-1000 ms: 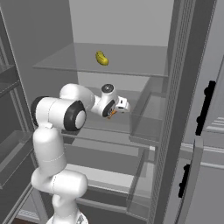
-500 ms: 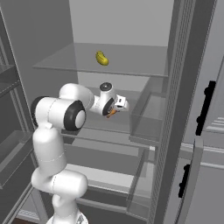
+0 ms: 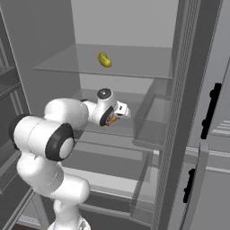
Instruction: Place one cucumber and one chicken drumstick in each tupperware on the nearby counter, to pack two identical lunches.
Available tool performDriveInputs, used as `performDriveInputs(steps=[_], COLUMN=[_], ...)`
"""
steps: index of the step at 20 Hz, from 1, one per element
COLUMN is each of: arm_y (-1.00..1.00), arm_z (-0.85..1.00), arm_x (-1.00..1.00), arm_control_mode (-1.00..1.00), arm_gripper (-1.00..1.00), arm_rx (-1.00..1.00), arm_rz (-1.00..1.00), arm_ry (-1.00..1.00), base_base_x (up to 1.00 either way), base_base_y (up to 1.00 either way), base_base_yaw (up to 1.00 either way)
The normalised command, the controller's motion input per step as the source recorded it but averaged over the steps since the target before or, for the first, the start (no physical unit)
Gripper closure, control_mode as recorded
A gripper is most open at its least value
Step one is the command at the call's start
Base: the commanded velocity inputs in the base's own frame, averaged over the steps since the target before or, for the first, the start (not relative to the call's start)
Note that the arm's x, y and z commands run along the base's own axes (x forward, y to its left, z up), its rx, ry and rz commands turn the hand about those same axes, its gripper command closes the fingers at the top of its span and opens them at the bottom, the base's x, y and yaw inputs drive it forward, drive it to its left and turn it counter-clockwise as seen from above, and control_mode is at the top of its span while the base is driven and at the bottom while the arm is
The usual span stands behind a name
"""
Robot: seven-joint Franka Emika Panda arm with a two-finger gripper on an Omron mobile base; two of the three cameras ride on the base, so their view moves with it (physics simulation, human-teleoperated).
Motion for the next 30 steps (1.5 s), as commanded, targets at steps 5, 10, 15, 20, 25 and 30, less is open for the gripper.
performDriveInputs(steps=[5, 10, 15, 20, 25, 30], arm_y=[0.02, 0.06, 0.00, 0.00, 0.00, 0.00], arm_z=[1.00, 1.00, 0.30, 0.00, 0.00, 0.00], arm_x=[-0.99, -1.00, -0.40, 0.00, 0.00, 0.00], arm_control_mode=[-1.00, -1.00, 1.00, 1.00, 1.00, 1.00], arm_gripper=[1.00, 1.00, 1.00, 1.00, 1.00, 1.00], arm_rx=[0.00, -0.03, -0.03, 0.00, 0.00, 0.00], arm_rz=[-0.04, 0.00, 0.00, 0.00, 0.00, 0.00], arm_ry=[0.00, 0.00, 0.00, 0.00, 0.00, 0.00], base_base_x=[0.00, 0.00, -0.60, -1.00, -1.00, -0.87], base_base_y=[0.00, 0.00, 0.00, 0.00, 0.00, 0.00], base_base_yaw=[0.00, 0.00, 0.11, 0.35, 0.58, 0.76])
